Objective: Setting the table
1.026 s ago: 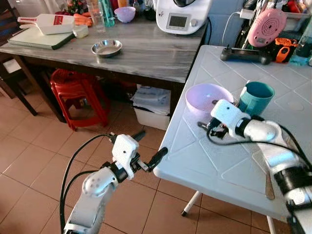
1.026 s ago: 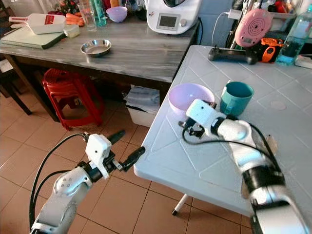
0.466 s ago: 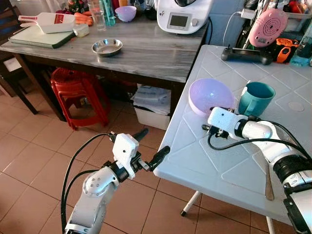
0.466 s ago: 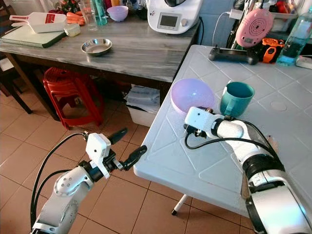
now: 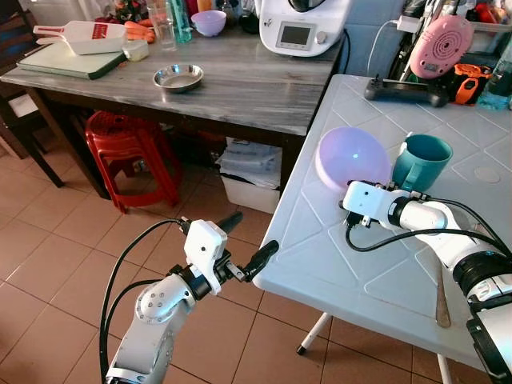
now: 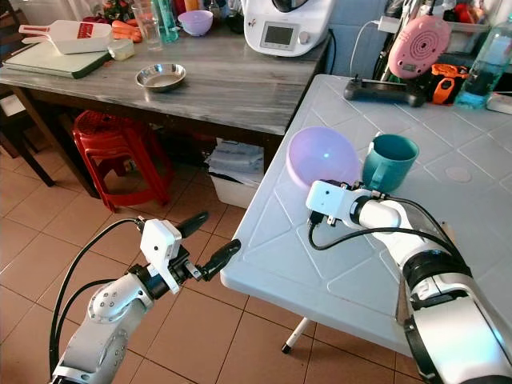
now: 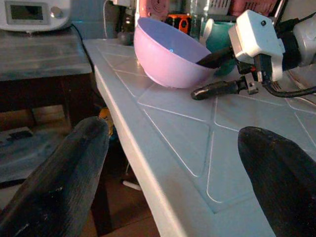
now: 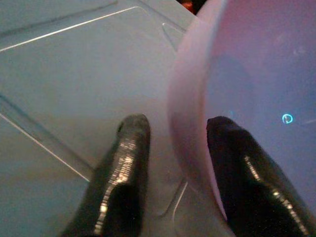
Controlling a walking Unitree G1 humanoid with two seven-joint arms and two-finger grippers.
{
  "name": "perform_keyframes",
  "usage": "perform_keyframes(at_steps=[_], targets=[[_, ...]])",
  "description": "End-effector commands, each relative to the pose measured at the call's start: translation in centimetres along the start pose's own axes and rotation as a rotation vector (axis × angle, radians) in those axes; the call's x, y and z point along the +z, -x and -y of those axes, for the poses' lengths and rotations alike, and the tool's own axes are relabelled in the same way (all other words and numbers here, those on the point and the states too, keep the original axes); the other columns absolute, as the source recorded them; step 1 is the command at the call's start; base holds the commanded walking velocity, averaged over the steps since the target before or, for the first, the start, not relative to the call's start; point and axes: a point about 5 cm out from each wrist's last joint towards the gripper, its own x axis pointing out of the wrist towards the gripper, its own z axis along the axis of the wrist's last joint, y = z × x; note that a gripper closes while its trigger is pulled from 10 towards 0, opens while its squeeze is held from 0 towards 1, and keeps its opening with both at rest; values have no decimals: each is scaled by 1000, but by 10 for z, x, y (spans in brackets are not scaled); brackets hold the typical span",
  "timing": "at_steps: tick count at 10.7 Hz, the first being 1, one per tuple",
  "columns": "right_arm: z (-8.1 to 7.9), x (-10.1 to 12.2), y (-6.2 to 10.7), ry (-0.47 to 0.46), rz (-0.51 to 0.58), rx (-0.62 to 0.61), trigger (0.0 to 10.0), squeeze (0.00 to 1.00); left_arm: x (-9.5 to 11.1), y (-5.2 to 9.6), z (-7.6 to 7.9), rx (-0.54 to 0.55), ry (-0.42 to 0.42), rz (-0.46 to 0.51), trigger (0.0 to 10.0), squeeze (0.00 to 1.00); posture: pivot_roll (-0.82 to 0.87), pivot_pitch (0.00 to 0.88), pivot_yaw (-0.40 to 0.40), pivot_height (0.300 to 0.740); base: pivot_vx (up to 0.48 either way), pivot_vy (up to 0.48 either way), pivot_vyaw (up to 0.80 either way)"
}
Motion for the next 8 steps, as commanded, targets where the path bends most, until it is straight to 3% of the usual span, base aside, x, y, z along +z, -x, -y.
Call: perform_keyframes(at_steps=[1,8], targets=[[4,-4,4,15,-17,-3,0,0,3,1,1,-27,-13,0,10000,0,89,93,50,740,0,0,0],[8,4,2,68,40,-35,0,0,0,-1,-1,-29,-25,-16,10000,0,91,75,60,740,0,0,0]])
